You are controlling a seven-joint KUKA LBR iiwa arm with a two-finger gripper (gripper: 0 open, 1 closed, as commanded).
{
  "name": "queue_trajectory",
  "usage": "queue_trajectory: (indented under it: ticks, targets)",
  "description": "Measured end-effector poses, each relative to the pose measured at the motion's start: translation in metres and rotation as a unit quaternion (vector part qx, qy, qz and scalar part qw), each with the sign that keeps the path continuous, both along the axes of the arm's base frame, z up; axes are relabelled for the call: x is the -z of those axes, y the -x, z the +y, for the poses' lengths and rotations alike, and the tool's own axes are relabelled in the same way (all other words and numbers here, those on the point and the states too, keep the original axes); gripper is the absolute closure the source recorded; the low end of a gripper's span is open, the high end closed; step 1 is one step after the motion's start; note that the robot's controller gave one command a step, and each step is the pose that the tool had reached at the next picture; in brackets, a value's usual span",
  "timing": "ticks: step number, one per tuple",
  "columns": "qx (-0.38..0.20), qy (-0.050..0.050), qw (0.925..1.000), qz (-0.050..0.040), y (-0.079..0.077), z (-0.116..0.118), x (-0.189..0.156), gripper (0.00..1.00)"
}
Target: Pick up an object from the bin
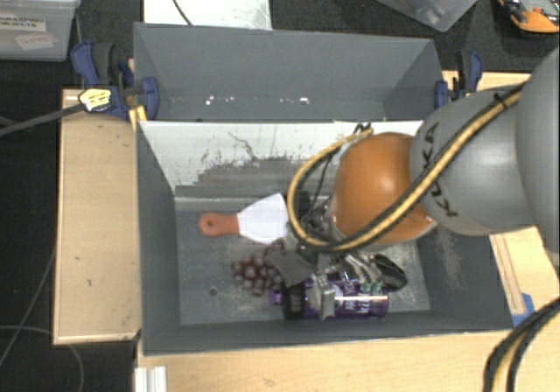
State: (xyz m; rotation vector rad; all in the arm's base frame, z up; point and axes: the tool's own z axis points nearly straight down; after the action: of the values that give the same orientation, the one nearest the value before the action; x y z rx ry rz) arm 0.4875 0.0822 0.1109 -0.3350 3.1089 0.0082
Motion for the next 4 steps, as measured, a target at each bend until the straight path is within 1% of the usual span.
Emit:
queue_trajectory:
  ticks: [1, 2, 3, 4]
  targets:
    - [-0.020, 0.000, 0.9996, -0.0182, 0.000, 0.022, -0.084, 0.00]
    - [0.051, -0.001, 0.9987, -0.0044, -0.015, -0.012, 0.014, 0.00]
    - [0.062, -0.001, 0.9980, -0.0076, -0.013, -0.008, 0.002, 1.00]
    - [0.062, -0.001, 0.9980, -0.0076, -0.013, -0.008, 0.002, 1.00]
